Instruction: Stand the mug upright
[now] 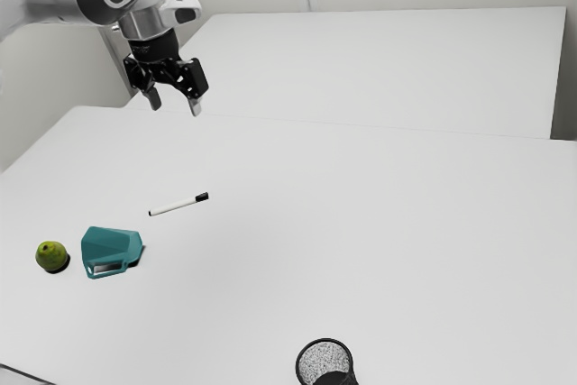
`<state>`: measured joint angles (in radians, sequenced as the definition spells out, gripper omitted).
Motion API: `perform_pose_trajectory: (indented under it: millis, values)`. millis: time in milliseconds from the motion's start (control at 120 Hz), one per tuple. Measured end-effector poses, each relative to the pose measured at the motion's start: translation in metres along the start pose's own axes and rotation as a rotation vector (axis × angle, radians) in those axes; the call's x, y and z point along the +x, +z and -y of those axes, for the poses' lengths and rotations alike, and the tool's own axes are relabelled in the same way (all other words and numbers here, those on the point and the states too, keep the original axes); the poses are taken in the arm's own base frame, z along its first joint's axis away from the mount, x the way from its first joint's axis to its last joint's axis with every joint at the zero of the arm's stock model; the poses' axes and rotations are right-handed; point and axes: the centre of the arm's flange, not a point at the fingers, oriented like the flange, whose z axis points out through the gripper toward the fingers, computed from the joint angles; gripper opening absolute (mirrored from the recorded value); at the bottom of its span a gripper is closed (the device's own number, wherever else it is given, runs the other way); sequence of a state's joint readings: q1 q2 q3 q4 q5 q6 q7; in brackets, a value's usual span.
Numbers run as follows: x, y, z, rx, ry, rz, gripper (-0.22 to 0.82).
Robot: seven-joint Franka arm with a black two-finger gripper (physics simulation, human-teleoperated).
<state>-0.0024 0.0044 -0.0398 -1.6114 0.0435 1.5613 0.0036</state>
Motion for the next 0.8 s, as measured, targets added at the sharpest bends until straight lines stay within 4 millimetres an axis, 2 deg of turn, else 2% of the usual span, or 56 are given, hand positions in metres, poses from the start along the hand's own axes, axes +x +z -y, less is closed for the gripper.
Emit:
perform_pose_trajectory:
  millis: [167,392,700,800]
  values:
    - [-0.004,-0.002,0.000,0.001,0.001,-0.003,0.59]
    - [-0.021,-0.012,0.006,0.002,-0.012,-0.013,0.59]
    - [-0.038,-0.008,0.081,-0.016,-0.144,0.014,0.58]
    - [-0.045,0.000,0.108,-0.051,-0.182,0.029,0.58]
